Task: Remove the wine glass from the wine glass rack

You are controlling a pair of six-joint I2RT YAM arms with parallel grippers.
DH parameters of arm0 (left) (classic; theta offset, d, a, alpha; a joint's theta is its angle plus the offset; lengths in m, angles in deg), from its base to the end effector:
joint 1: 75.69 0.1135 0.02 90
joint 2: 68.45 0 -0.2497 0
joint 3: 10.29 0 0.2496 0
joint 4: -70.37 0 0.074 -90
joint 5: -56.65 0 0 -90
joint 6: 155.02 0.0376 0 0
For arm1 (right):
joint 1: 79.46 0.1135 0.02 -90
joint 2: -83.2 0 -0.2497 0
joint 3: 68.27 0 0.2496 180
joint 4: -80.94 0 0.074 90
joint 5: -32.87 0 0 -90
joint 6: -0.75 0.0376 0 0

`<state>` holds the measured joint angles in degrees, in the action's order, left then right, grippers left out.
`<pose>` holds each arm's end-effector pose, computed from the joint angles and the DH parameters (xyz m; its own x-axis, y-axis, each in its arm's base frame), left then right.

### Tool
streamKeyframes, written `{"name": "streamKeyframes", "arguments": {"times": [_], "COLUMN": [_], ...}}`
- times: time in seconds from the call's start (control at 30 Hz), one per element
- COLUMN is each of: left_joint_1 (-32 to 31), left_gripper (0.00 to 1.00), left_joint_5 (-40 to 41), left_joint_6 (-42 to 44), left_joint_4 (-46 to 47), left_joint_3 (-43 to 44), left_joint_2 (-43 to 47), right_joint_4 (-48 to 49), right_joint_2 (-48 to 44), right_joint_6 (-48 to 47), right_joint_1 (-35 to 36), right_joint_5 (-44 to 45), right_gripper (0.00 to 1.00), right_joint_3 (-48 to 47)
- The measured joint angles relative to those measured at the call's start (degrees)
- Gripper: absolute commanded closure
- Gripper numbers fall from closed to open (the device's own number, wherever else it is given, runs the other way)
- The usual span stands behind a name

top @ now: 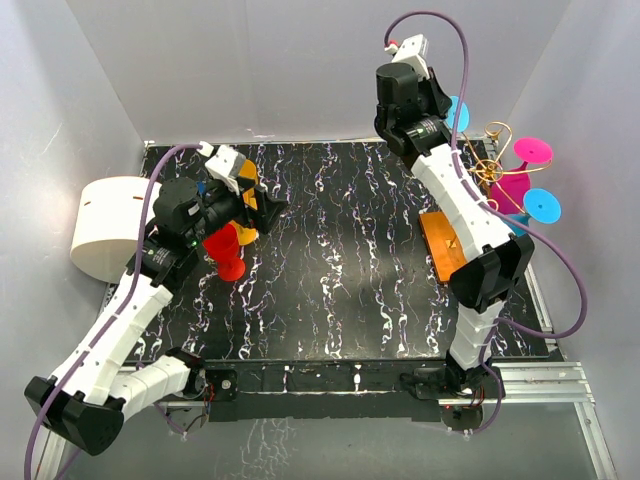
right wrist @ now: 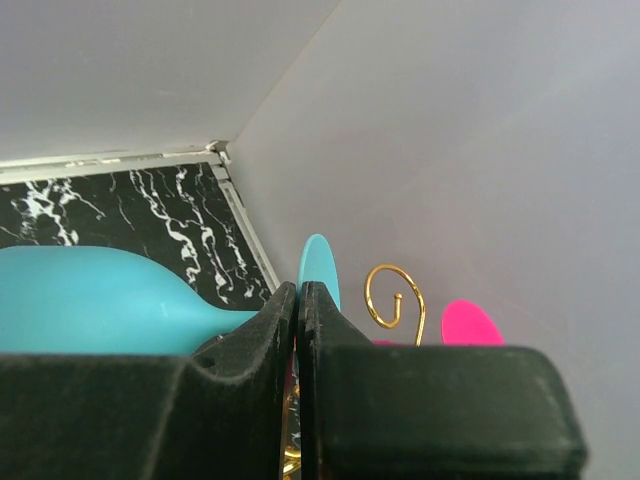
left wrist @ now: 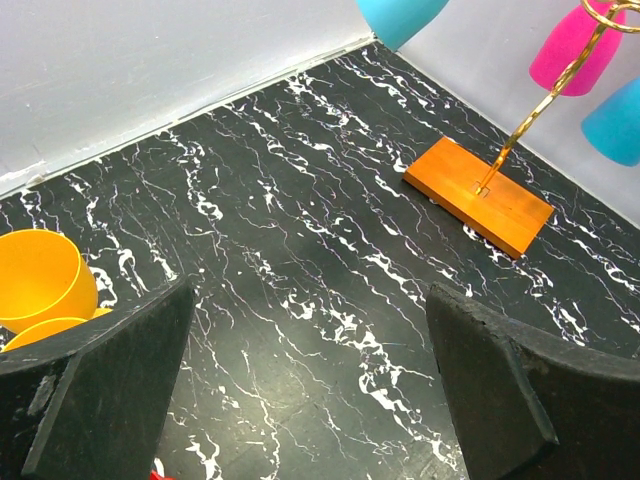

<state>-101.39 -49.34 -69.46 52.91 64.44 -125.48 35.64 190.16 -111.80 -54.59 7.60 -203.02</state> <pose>0.2046 -0.1100 0.3993 -0.0477 -0.0596 -0.9971 0.6634 0.7444 -0.0763 0.3768 0.1372 0.4416 -0.4833 -0.4045 -0.7764 0.4521 0.6441 -0.6170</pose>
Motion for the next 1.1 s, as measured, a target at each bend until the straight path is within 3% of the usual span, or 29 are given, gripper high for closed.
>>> {"name": "streamKeyframes", "arguments": {"times": [0.37,0.6,0.8,1.1], "left_joint_1": [0.0,0.0,0.0,0.0], "left_gripper": [0.01,0.01,0.01,0.01], "left_joint_5": [2.1,4.0,3.9,7.1], "left_joint_6": [0.9,0.8,-7.4,-26.8], "left_joint_4": [0.1,-1.3,-6.1,-13.9], "left_joint_3": [-1.0,-2.2,1.4,5.7], "left_joint_2": [-1.7,-3.0,-2.6,7.1], "right_joint_4": [-3.3,-6.3,-5.9,2.2], "right_joint_2": [1.6,1.5,-6.6,-16.7], "right_joint_6": [8.3,19.1,30.7,44.2], "right_joint_1": [-0.1,1.7,2.9,2.8], "right_joint_5": [-5.7,-16.9,-35.4,-60.8], "right_gripper": [1.00,1.00,1.00,1.00], "right_joint_3": [-10.9,-13.3,-2.3,10.0]}}
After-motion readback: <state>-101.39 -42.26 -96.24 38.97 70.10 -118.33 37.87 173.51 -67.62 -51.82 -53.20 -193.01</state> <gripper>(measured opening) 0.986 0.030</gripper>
